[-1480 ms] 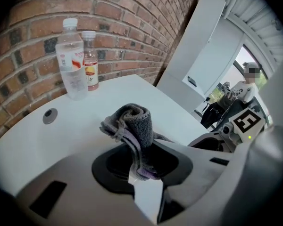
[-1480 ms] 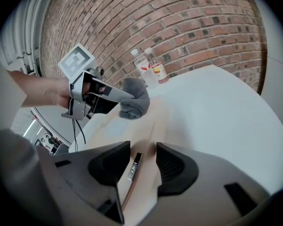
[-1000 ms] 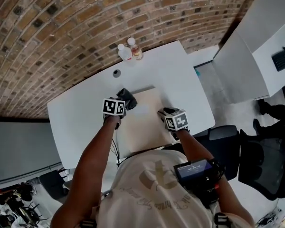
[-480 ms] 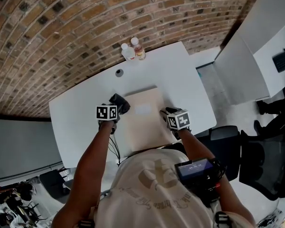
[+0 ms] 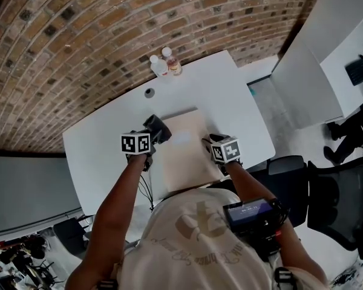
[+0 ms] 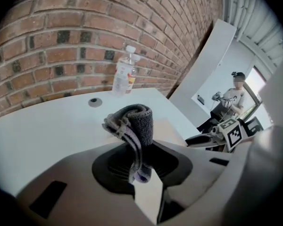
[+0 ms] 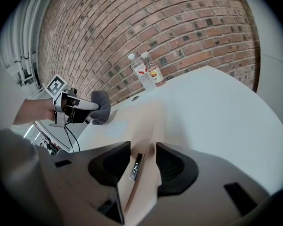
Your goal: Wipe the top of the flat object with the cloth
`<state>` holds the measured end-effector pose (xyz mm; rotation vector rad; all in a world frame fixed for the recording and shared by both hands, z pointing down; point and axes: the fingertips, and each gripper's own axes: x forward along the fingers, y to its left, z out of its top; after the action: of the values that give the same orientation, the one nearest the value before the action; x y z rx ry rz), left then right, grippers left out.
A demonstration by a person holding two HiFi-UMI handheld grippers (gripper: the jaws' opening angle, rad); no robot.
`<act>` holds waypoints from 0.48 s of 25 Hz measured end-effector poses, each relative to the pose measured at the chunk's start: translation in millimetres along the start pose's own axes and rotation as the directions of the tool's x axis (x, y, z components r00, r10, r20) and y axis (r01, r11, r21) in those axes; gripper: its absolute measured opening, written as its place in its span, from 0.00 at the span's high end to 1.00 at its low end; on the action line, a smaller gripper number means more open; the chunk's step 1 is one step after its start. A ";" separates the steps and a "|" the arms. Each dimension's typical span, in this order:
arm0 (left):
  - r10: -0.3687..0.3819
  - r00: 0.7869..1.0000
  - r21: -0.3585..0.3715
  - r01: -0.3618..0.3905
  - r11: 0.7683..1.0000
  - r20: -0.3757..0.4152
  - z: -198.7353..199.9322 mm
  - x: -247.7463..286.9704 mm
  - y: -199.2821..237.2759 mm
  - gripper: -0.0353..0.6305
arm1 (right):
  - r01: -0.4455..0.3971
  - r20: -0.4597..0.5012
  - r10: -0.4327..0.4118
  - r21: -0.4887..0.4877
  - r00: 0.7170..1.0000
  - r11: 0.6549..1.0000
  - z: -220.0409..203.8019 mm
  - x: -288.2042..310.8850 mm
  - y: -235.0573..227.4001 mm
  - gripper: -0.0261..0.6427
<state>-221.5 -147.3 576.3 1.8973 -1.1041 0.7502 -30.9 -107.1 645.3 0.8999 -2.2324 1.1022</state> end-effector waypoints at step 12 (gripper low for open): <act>-0.210 0.977 0.088 0.213 0.973 -0.046 31.0 63.2 -121.8 0.79 | -0.066 0.002 0.066 -0.002 0.998 0.998 -4.3 -7.8 8.5 0.69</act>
<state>-82.0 -163.7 569.4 2.0331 -0.8405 0.7222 -31.4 -97.0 638.2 0.8323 -2.2794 1.1289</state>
